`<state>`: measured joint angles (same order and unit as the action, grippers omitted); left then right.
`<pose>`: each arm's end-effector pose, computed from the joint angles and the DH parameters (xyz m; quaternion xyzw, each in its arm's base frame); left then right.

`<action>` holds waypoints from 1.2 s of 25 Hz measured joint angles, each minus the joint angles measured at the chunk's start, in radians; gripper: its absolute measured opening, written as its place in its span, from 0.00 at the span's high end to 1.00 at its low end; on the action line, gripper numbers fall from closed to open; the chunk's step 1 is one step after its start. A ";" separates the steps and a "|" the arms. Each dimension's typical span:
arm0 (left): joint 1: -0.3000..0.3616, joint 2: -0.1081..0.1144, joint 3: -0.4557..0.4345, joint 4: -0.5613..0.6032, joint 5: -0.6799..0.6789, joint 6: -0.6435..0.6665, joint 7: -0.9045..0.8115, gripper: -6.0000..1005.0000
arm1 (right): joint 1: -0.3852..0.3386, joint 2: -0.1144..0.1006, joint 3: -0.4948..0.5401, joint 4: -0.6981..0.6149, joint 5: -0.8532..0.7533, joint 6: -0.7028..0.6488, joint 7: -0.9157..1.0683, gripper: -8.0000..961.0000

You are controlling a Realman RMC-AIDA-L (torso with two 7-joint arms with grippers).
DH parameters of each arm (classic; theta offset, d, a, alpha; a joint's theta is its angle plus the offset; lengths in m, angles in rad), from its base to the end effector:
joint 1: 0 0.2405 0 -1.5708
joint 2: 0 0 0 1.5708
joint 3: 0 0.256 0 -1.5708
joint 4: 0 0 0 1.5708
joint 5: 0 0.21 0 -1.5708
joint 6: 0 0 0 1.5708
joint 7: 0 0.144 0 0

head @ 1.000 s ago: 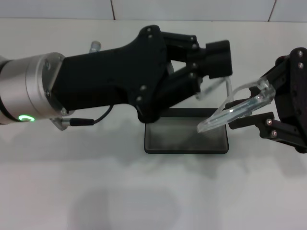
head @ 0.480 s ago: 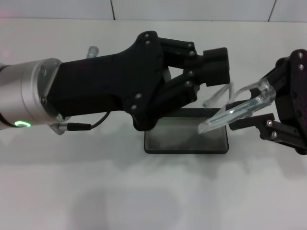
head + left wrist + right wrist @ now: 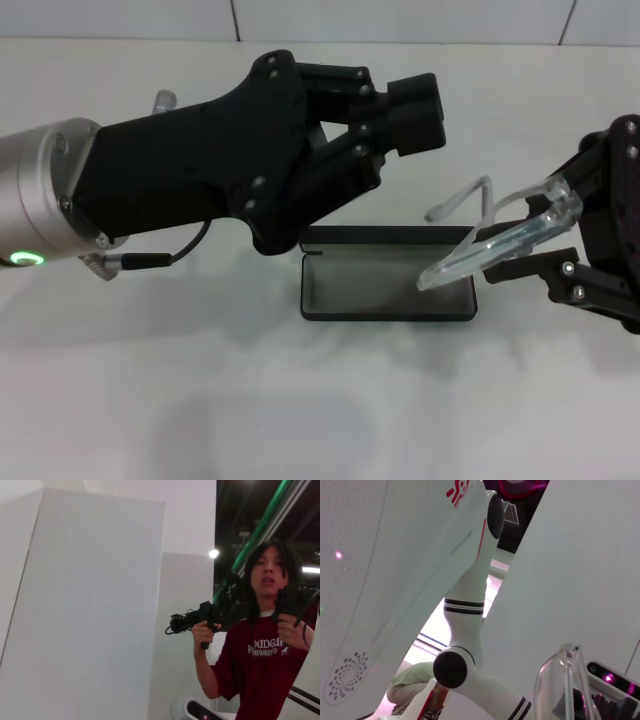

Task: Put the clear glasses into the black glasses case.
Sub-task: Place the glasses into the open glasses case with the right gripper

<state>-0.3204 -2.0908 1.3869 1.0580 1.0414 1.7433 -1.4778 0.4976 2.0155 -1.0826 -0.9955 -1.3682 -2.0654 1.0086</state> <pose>-0.1266 0.2692 0.0259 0.8517 0.0338 0.5213 0.0405 0.1456 0.2787 0.0636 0.8643 0.2702 -0.4241 0.0061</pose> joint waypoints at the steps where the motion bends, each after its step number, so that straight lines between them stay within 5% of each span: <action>1: 0.000 0.000 0.003 0.001 0.000 0.003 0.000 0.89 | 0.000 0.000 0.000 0.000 0.000 0.001 0.000 0.91; 15: -0.005 0.000 0.015 -0.001 -0.011 0.040 0.003 0.89 | -0.004 0.000 0.003 0.009 0.000 0.008 0.001 0.90; 22: 0.046 0.004 -0.188 -0.006 0.014 0.042 -0.003 0.89 | 0.007 -0.005 0.003 -0.037 -0.057 0.031 0.171 0.90; 30: 0.096 0.037 -0.430 0.010 0.080 0.043 -0.018 0.89 | 0.088 -0.005 -0.042 -0.427 -0.456 0.092 0.834 0.90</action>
<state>-0.2246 -2.0539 0.9570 1.0679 1.1218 1.7864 -1.4961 0.5857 2.0110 -1.1248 -1.4229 -1.8239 -1.9732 1.8429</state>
